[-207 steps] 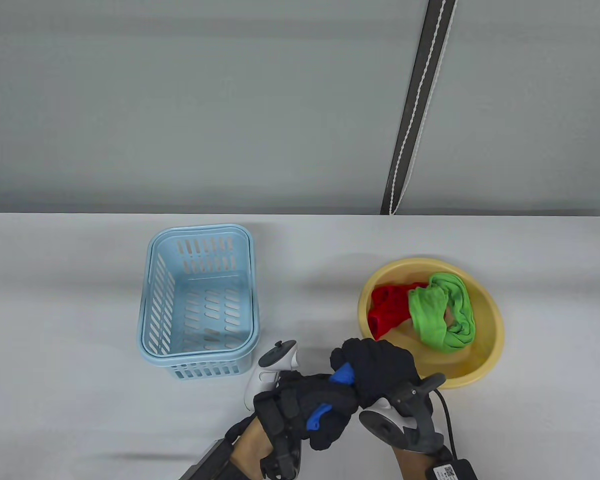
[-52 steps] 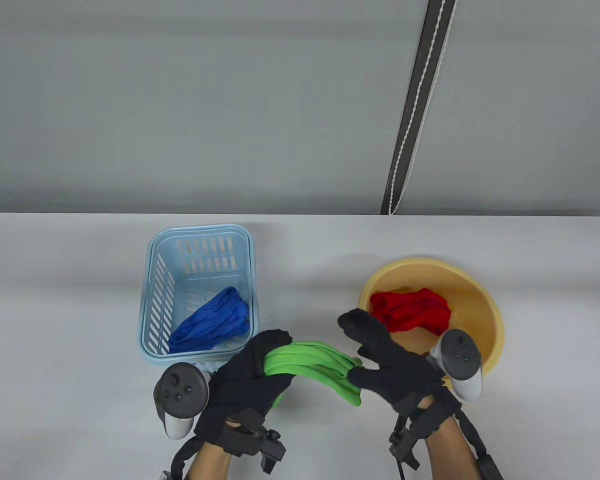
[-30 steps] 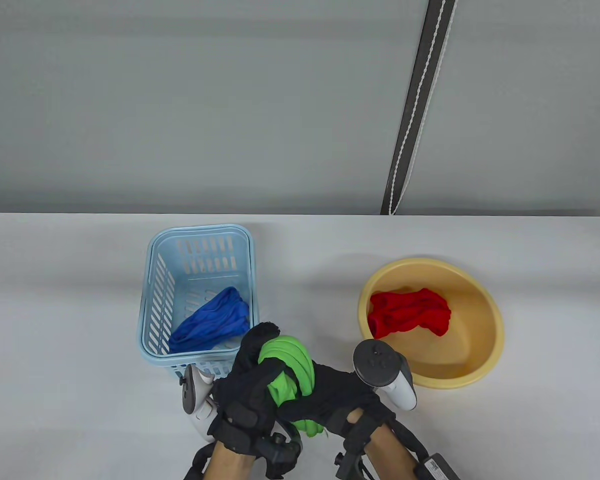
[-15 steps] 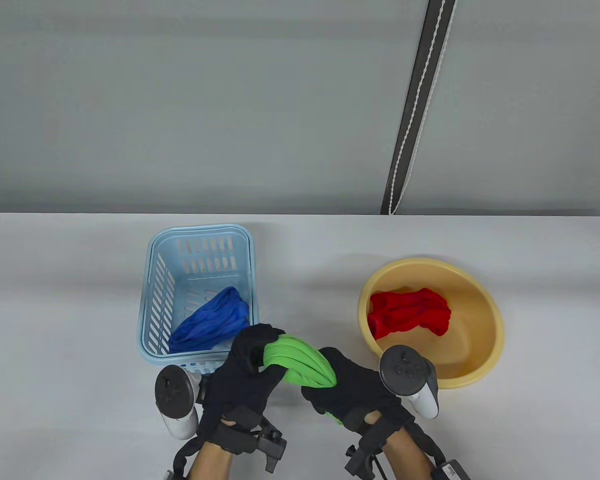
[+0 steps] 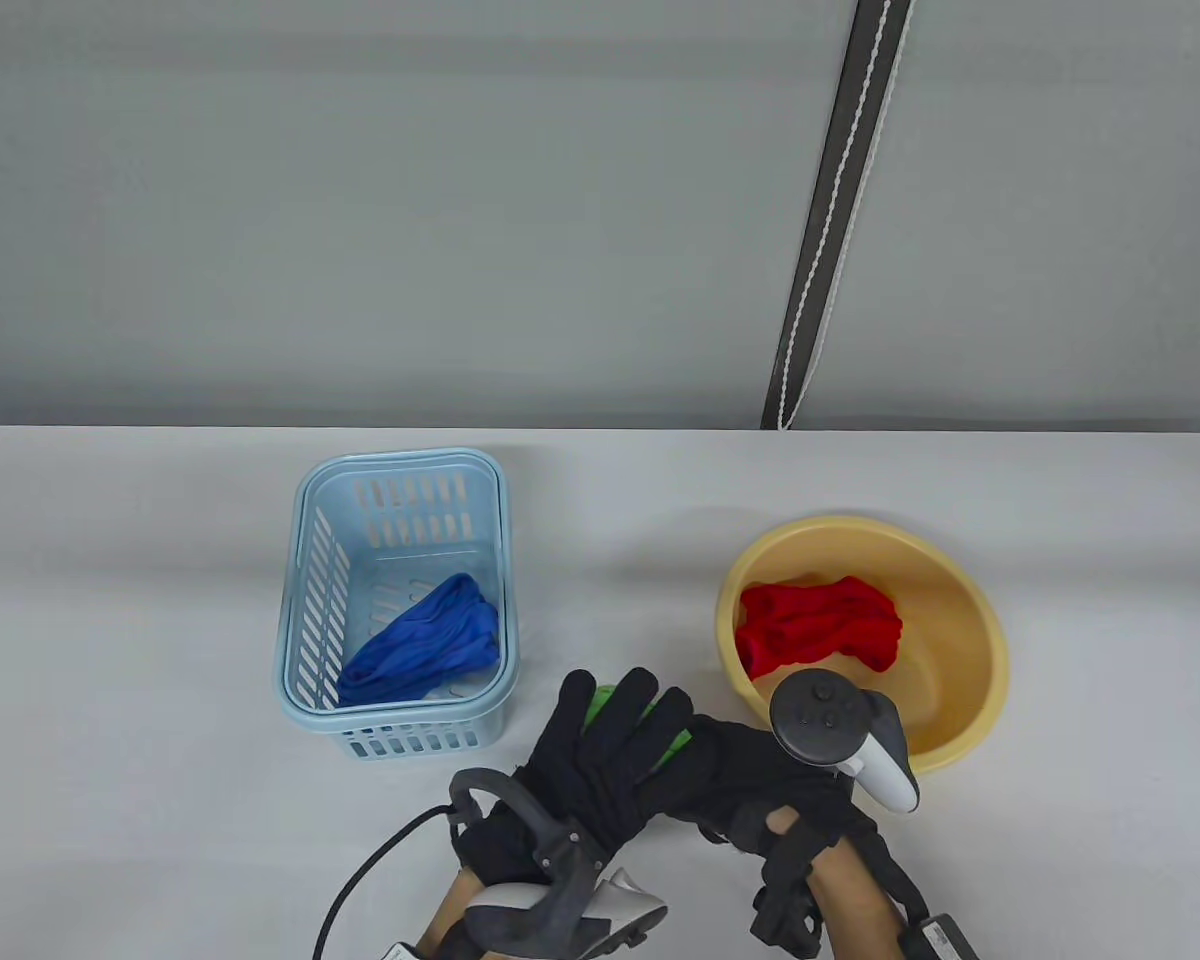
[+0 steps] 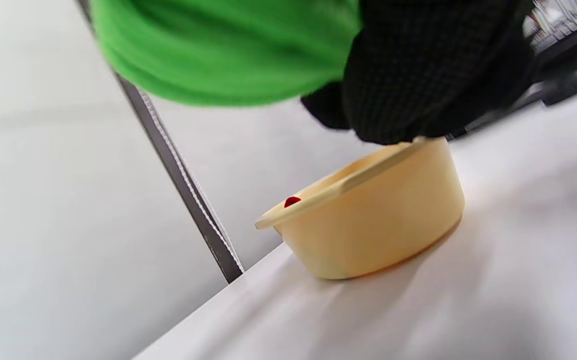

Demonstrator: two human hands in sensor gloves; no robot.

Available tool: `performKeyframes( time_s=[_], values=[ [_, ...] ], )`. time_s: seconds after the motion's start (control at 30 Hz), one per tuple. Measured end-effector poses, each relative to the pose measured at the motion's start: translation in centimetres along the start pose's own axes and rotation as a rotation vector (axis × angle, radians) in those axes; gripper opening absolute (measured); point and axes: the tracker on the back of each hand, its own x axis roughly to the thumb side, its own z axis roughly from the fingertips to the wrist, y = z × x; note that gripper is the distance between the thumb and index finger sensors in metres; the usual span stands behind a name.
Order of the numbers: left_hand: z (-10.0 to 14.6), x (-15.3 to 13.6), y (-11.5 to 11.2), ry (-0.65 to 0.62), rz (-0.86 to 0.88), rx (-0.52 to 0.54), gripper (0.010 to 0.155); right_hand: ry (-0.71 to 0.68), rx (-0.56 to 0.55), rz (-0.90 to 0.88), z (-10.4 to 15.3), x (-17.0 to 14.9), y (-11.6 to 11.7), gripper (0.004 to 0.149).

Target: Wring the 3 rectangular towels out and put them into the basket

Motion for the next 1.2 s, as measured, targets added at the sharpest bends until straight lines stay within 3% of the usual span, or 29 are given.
performKeyframes(
  time_s=[0.1, 0.3, 0.5, 0.67, 0.77, 0.97, 1.2],
  values=[
    [-0.2, 0.0, -0.1, 0.019, 0.023, 0.042, 0.107, -0.038, 0.109, -0.15, -0.1, -0.6, 0.2, 0.05],
    [-0.1, -1.3, -0.7, 0.098, 0.184, 0.12, 0.084, -0.086, 0.189, -0.226, -0.4, -0.2, 0.9, 0.051],
    [0.1, -2.8, -1.4, 0.158, 0.252, 0.13, 0.059, -0.065, 0.15, -0.174, -0.4, 0.8, 1.5, 0.05],
    [0.1, -3.8, -1.5, 0.166, 0.246, 0.149, 0.049, -0.04, 0.092, -0.117, 0.0, 1.7, 1.6, 0.05],
    [-0.1, -3.5, -1.8, 0.179, 0.242, 0.109, 0.045, -0.015, 0.07, -0.015, 0.0, 1.5, 1.2, 0.048],
    [-0.8, -2.8, -1.5, 0.234, 0.198, 0.026, 0.041, 0.032, -0.141, 0.314, 0.3, 1.7, 0.5, 0.048],
    [-1.3, -3.1, -2.1, 0.384, 0.458, -0.116, 0.041, 0.005, -0.386, 0.628, 0.1, 1.8, 1.3, 0.045]
  ],
)
